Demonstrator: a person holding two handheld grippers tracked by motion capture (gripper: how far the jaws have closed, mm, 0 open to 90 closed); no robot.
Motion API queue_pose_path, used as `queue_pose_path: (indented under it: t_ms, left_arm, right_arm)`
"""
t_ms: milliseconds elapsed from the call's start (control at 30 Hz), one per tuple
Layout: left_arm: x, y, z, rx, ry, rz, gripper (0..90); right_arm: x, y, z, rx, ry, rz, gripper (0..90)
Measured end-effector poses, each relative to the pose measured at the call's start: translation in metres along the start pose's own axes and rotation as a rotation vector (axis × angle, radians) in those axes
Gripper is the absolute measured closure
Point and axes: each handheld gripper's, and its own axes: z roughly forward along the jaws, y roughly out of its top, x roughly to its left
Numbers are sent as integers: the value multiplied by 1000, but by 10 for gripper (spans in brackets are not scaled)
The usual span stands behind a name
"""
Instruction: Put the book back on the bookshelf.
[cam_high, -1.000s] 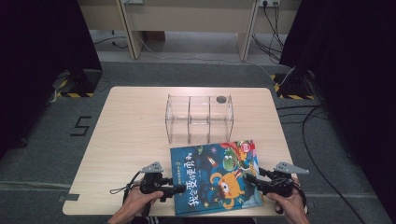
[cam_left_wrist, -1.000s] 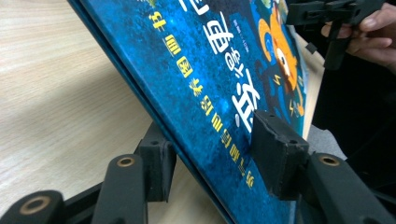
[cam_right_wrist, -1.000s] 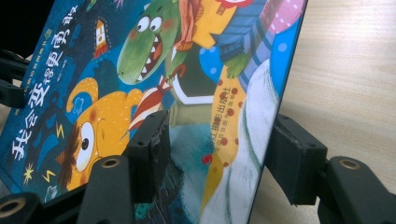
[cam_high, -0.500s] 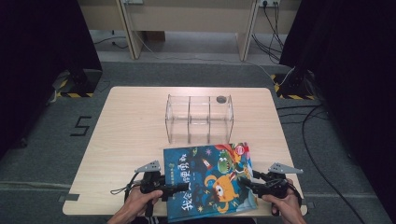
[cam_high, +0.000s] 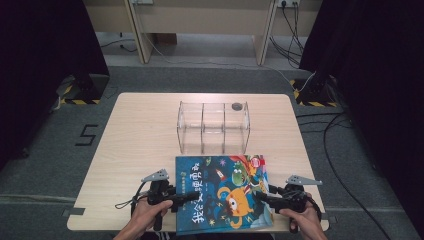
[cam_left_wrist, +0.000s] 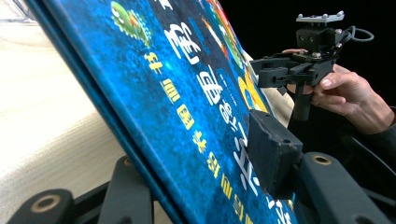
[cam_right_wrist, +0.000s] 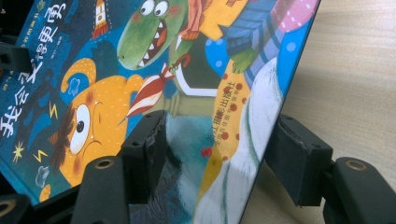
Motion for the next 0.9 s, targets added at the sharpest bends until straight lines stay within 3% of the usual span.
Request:
queue_pose_path:
  t_ms: [200,300,400,467,533,800,900]
  left_arm:
    - [-4,3,-2,-14,-6,1,576]
    - [-5,4,-2,-16,-6,13,579]
    - [-7,4,-3,-13,2,0,579]
    - [-5,3,-2,-7,4,-19,578]
    - [-4,2,-2,-7,9,-25,574]
    - [-8,4,-2,-9,39,-22,559]
    - [-10,4,-2,-9,52,-25,552]
  right_arm:
    - [2,1,1,44,-34,-15,354]
    - [3,2,0,46,-34,-26,351]
    - [3,2,-1,48,-44,-24,346]
    - [5,2,-2,46,-73,-59,343]
    - [5,3,-3,38,-76,-53,333]
    - [21,3,-7,7,-166,-131,297]
    - [30,1,-9,-11,-167,-153,286]
